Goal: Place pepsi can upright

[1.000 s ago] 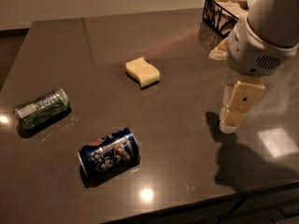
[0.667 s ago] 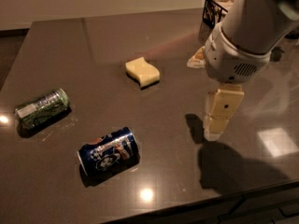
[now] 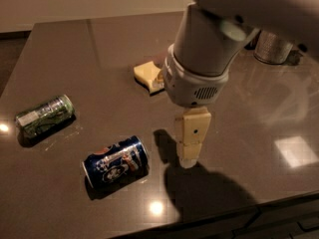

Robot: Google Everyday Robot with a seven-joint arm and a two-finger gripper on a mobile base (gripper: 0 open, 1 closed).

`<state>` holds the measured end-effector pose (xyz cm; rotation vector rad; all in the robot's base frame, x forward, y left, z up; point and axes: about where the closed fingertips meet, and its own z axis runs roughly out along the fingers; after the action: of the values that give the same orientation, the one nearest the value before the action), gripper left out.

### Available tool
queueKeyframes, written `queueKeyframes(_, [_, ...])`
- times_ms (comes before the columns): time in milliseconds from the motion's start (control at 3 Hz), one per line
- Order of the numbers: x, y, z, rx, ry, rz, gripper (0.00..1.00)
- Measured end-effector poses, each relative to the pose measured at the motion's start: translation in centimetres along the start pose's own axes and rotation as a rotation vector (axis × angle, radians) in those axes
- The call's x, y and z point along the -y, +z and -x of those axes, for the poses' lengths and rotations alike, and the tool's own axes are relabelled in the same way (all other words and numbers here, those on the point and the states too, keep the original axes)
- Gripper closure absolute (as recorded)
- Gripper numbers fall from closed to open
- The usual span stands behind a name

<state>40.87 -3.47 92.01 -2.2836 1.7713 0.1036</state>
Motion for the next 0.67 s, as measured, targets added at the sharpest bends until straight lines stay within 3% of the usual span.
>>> queueKeyframes(333, [-0.5,1.7,3.3,-0.048,-0.102,-0.011,0.00])
queueKeyframes(667, [-1.3,3.1,5.8,-0.067,-0.164,-0.003,0.00])
